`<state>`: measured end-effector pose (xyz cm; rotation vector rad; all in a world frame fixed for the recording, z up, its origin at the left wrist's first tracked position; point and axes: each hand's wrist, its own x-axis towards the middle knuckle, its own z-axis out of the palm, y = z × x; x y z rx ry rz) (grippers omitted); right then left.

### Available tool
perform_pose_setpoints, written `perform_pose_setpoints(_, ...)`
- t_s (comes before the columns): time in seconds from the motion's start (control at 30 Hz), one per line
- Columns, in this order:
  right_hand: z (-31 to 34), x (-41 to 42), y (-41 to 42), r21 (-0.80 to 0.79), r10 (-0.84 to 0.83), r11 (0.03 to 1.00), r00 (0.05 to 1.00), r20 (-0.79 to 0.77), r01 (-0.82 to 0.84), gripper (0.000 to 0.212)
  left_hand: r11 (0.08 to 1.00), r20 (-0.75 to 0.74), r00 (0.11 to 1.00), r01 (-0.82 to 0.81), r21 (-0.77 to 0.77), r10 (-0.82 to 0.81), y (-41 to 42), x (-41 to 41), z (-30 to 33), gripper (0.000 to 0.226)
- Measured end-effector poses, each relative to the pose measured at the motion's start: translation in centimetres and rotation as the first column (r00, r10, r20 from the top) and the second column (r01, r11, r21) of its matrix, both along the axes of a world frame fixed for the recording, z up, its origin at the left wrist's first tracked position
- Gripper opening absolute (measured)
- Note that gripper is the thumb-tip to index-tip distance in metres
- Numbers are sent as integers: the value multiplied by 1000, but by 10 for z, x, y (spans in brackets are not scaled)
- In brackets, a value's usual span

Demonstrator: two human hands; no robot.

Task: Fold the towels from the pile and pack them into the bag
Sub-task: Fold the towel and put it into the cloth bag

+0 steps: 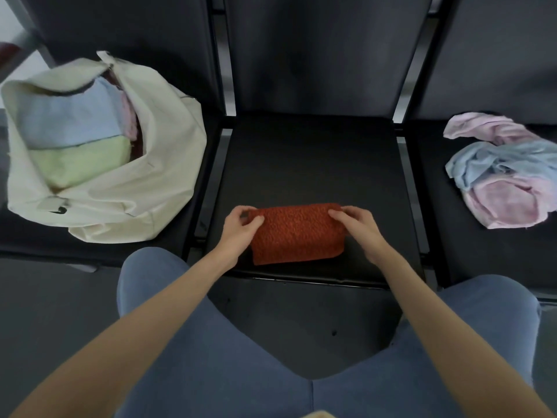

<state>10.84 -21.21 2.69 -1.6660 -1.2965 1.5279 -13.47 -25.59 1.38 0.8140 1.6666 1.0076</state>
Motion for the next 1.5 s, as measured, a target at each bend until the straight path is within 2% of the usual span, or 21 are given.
perform_pose_setpoints(0.17, -18, -7, 7, -47, 19, 999, 1000, 17, -18, 49, 996, 28, 997, -74, -41, 76, 10, 7, -8, 40)
perform_pose_setpoints(0.27, -27, -12, 9, -29, -7, 1000, 998, 70, 10, 47, 996, 51, 996, -66, -60, 69, 10, 8, -11, 62)
perform_pose_setpoints(0.4, -38, -21, 10, 15, -78, 997, 983, 169, 76, 53, 996, -282, 958, 32, -85, -55, 5, 7, -22, 83)
perform_pose_setpoints(0.47, -44, -24, 11, -19, -131, 990, 965, 229, 139, 60, 988, -360, 928, 43, -150, -95, 3, 7, -27, 76)
perform_pose_setpoints(0.5, -46, -27, 11, -45, -141, 987, 957, 255, 157, 59, 983, -393, 911, 54, -178, -121, 2, 7, -29, 69)
perform_pose_setpoints(0.6, -42, -38, 9, -58, -123, 986, 924, 362, 154, 36, 972, -494, 850, 81, -222, -184, 1, 10, -31, 55)
perform_pose_setpoints(0.67, -34, -46, 8, -31, -102, 991, 886, 451, 130, 43, 972, -496, 850, 71, -225, -177, 1, 11, -31, 49)
perform_pose_setpoints(0.73, -24, -57, 9, 10, -120, 992, 907, 404, 127, 50, 984, -454, 887, 3, -178, -85, 3, 7, -27, 42)
perform_pose_setpoints(0.83, -3, -81, 12, 22, -168, 986, 978, 123, 166, 27, 986, -306, 941, -162, -31, 144, 3, -9, -6, 35)
perform_pose_setpoints(0.9, 13, -100, 15, 46, -144, 989, 989, 42, 142, 22, 971, -200, 950, -233, 53, 239, 3, -24, 18, 28)
perform_pose_setpoints(1.1, 68, -190, 33, 95, 8, 995, 978, -206, 12, 45, 887, -67, 901, -404, 223, 428, 6, -123, 97, 32)
perform_pose_setpoints(1.23, 91, -251, 41, 264, 101, 964, 974, -204, -45, 52, 867, -162, 877, -389, 312, 452, -1, -186, 134, 34)
perform_pose_setpoints(1.37, 113, -311, 49, 359, 264, 915, 946, -191, -183, 54, 825, -343, 775, -378, 421, 530, -3, -250, 149, 36)
perform_pose_setpoints(1.5, 119, -362, 56, 439, 385, 841, 920, -75, -316, 63, 825, -414, 724, -400, 400, 552, 11, -302, 147, 43)
